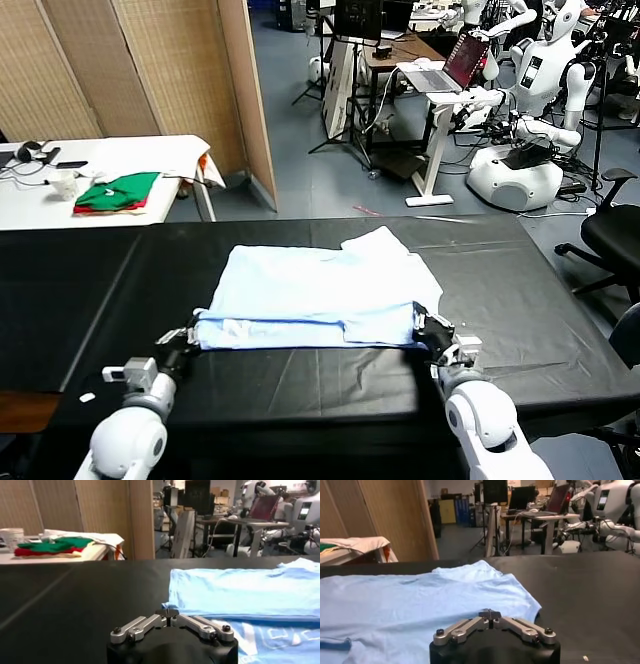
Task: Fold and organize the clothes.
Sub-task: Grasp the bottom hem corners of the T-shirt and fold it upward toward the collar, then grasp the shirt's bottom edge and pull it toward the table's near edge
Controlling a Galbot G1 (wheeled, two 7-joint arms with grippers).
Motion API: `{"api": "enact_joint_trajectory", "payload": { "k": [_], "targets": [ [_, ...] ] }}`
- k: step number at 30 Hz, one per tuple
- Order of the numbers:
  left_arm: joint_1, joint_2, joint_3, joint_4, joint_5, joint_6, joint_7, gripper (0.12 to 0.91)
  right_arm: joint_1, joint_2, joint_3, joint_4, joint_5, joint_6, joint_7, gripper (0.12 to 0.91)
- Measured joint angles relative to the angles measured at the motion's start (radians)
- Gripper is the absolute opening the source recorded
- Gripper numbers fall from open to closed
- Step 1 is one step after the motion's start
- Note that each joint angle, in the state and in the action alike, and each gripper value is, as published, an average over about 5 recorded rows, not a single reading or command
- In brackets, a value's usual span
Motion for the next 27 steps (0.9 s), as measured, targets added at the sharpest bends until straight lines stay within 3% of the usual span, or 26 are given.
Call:
{"api": "enact_joint_trajectory", "payload": {
  "k": [4,9,12,15,21,24,27],
  "targets": [
    [-0.015,-0.002,0.017,0.002,0.002,0.017,-0.002,0.244,-0.033,-0.009,0.021,0.056,0.004,-0.036,-0.006,0.476],
    [-0.006,-0.003,0.014,-0.004,0.009,0.028,-0.006,0.551,-0.097,-0.025,0.053,0.148,0.008,-0.067,-0.01,0.784],
    [0.014,-0.006,0.001,-0.018,0.017,0.03,-0.007,0.74,-0.138,-0.033,0.072,0.187,0.008,-0.07,-0.014,0.884],
    [0.04,-0.012,-0.01,-0.033,0.036,0.028,-0.001,0.869,-0.175,-0.038,0.088,0.21,0.009,-0.068,-0.018,0.904],
    [0.098,-0.031,-0.02,-0.052,0.049,0.03,0.009,0.906,-0.235,-0.034,0.105,0.237,0.009,-0.064,-0.023,0.878],
    [0.12,-0.038,-0.025,-0.061,0.036,0.036,0.01,0.907,-0.254,-0.03,0.106,0.243,0.006,-0.063,-0.025,0.797],
    [0.135,-0.042,-0.028,-0.071,0.022,0.043,0.011,0.906,-0.264,-0.03,0.106,0.244,0.0,-0.063,-0.026,0.663]
  ]
}}
